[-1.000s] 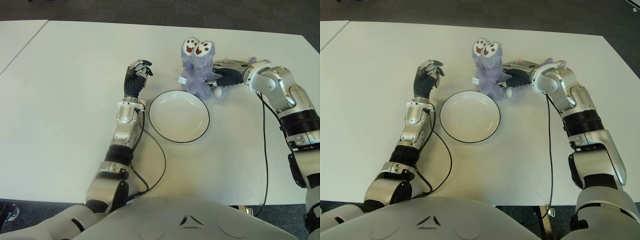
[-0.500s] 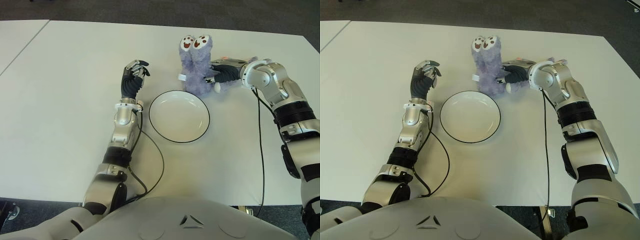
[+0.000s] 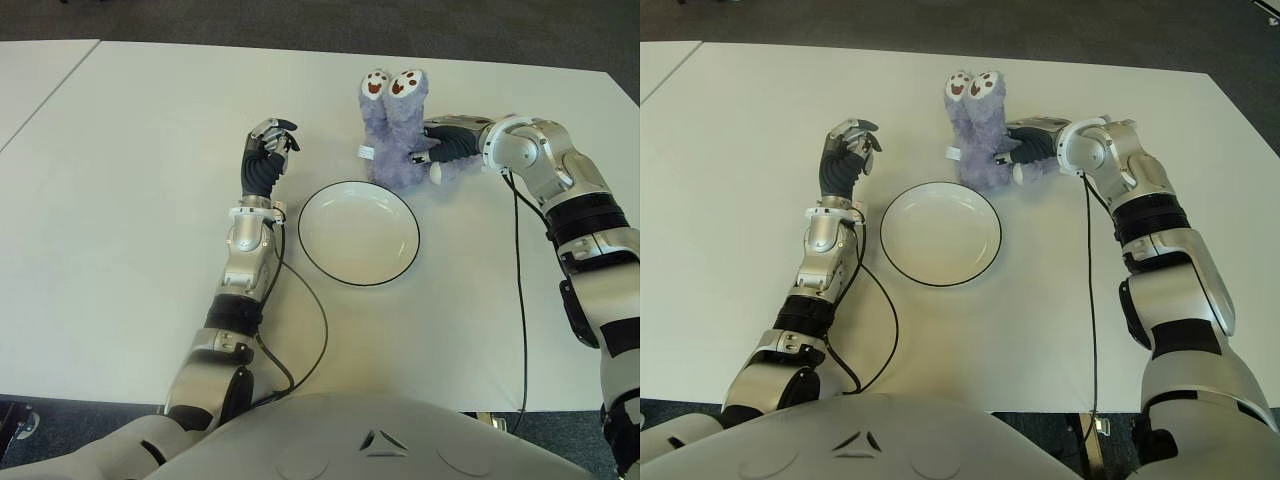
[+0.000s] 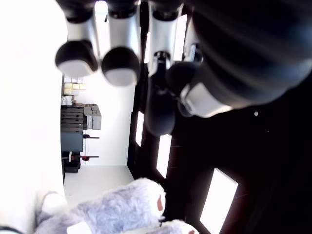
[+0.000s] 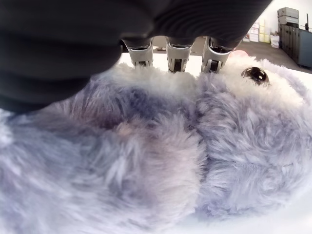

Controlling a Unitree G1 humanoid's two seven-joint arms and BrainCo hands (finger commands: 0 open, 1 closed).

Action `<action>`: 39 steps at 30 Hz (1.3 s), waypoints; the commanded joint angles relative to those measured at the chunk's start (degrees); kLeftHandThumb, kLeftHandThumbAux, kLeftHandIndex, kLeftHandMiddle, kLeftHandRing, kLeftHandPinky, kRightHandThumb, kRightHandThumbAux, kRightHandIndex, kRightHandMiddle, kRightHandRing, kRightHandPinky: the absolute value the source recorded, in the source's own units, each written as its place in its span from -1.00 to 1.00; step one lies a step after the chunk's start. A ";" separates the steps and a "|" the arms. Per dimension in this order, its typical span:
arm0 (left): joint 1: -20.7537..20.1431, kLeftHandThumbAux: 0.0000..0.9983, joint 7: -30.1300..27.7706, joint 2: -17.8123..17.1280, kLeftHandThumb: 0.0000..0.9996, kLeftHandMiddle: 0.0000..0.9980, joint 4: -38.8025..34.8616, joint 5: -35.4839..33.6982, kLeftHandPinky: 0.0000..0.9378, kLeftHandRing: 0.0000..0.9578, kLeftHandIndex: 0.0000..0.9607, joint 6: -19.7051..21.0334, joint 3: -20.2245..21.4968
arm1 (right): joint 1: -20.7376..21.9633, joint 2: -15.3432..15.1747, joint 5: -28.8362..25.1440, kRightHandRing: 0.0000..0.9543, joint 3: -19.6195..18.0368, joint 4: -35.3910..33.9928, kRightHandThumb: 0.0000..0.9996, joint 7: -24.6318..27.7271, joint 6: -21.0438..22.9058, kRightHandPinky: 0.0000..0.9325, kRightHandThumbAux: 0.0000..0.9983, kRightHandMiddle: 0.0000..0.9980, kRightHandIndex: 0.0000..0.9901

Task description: Put the doll into the plate.

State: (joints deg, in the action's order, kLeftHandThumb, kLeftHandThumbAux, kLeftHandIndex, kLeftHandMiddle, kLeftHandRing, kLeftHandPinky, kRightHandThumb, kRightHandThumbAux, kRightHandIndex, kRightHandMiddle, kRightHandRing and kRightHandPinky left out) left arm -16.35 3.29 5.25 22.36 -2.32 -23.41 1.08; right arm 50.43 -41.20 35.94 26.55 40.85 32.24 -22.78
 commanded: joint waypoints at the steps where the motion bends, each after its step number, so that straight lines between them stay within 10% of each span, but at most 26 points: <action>1: 7.11 0.41 -0.46 0.61 0.42 0.77 1.65 -0.38 0.85 0.85 -0.08 -0.08 0.18 | -3.80 0.28 3.08 -1.00 3.51 6.08 -0.02 1.92 0.37 -0.76 -0.47 -1.00 -1.00; 13: 7.49 0.41 -0.16 0.62 0.43 0.76 0.50 -0.46 0.85 0.85 -0.08 0.21 0.21 | -2.16 1.47 4.42 -0.87 5.36 13.88 -0.06 -7.94 -2.72 -0.46 -0.46 -1.00 -1.00; 17: 7.77 0.41 0.10 0.58 0.42 0.76 -0.18 -0.30 0.85 0.85 -0.08 0.46 0.21 | -2.20 0.57 4.87 -0.25 5.17 13.11 0.34 -12.76 -4.26 0.02 -0.19 -0.53 -0.51; 23: 8.32 0.41 0.57 0.61 0.42 0.76 -1.34 -0.20 0.84 0.84 -0.08 1.13 0.31 | -3.49 1.82 4.43 0.02 4.70 15.44 0.79 -20.67 -3.12 0.22 0.22 -0.18 -0.07; 39: 9.02 0.41 0.83 0.90 0.42 0.76 -3.39 -0.90 0.83 0.83 -0.08 2.90 0.53 | -5.48 3.40 0.23 0.06 0.45 17.78 1.00 -29.92 -2.82 -0.03 0.33 -0.03 -0.21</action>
State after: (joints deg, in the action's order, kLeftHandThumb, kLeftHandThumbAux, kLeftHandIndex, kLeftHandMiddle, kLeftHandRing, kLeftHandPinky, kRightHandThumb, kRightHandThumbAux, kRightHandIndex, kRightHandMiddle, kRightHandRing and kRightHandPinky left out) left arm -14.09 3.45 4.65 17.17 -2.89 -21.62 1.28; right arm 48.93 -37.91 35.30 26.29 56.15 0.34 -27.56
